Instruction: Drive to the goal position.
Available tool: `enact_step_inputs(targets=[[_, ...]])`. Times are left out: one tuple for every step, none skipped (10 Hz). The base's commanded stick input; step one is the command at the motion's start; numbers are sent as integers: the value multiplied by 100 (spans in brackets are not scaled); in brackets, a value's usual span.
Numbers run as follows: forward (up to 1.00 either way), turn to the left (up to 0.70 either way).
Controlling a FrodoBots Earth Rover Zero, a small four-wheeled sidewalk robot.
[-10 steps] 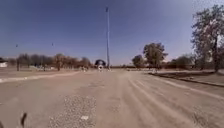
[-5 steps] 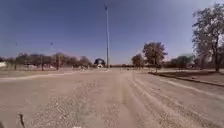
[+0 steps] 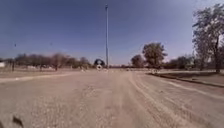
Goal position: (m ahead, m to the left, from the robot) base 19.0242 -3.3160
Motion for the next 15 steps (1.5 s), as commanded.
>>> enact_step_inputs(targets=[[50, 0], [50, 0], [50, 0], [50, 0], [50, 0], [50, 0], [50, 0], [50, 0], [50, 0], [50, 0], [50, 0], [50, 0], [50, 0], [50, 0], [50, 0]])
